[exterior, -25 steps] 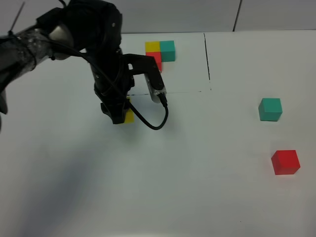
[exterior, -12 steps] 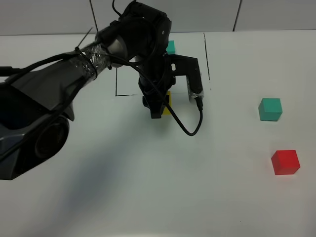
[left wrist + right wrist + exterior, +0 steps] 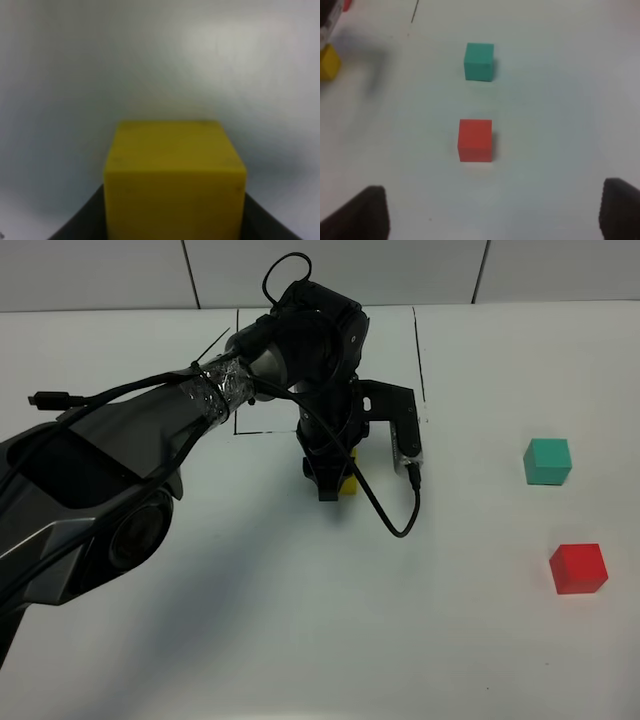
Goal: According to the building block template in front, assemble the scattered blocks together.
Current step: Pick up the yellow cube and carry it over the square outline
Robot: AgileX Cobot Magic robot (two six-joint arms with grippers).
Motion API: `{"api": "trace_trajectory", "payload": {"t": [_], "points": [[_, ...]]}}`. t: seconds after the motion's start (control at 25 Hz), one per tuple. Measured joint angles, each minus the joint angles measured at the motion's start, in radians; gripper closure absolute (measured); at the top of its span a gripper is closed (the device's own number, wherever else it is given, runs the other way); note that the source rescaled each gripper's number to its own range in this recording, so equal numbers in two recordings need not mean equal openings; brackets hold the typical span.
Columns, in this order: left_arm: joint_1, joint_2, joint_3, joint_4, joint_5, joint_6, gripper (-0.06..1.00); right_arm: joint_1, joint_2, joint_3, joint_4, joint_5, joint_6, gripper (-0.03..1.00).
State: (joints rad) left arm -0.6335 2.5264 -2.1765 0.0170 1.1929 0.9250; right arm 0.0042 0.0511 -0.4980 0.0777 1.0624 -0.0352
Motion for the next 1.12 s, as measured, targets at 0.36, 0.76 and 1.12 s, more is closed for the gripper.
{"api": "trace_trajectory", "payload": {"t": [0.36,0.76,1.12], "points": [[0.000,0.000,-0.001,0.001,0.000,-0.003,0.94,0.000,0.000,0.000,0.001,0.000,0.000,0.24],[0.000,0.001,-0.001,-0.004,0.000,-0.004,0.94,0.000,0.000,0.000,0.001,0.000,0.000,0.24],[0.000,0.005,-0.001,-0.017,0.000,-0.079,0.23,0.000,0.000,0.000,0.001,0.000,0.000,0.24]]}}
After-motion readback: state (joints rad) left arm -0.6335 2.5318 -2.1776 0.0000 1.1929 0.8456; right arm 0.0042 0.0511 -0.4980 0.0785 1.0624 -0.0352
